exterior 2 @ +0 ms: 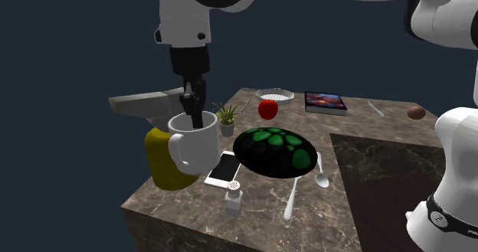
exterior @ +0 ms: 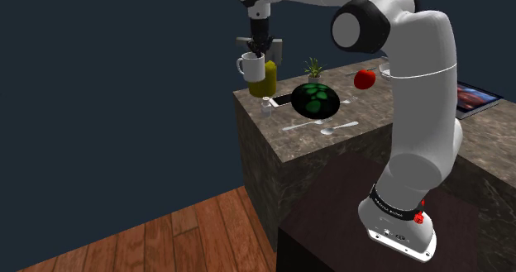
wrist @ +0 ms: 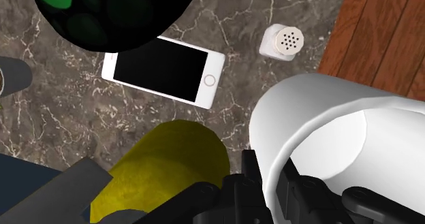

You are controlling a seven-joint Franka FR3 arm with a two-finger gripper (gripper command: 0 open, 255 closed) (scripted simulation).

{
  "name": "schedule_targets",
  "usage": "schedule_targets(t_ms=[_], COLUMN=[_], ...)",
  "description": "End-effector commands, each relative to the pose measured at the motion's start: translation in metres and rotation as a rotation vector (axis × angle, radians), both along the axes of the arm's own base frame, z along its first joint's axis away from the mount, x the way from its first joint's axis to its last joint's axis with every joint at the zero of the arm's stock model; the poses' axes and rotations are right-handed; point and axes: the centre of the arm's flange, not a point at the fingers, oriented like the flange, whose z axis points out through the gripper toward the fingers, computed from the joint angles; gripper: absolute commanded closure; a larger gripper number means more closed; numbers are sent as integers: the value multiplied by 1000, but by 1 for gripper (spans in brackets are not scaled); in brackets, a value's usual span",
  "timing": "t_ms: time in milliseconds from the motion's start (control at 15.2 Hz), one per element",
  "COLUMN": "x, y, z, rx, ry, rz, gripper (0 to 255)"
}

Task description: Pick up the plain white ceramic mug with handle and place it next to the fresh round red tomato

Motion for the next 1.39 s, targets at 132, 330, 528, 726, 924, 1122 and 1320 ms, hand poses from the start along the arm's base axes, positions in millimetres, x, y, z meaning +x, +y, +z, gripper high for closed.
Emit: schedule_targets(t_ms=[132,330,528,726,924,1122,1320], x=[-21,-52,-84,-115,-147,-179,-210], y=[-16,-40,-64,-88,-112,-136,-160], z=[7,8,8,8,8,8,8], rx=[0,0,0,0,0,0,0], ry=[0,0,0,0,0,0,0], rz=[0,0,0,0,0,0,0], gripper=[255,255,255,255,255,255,255])
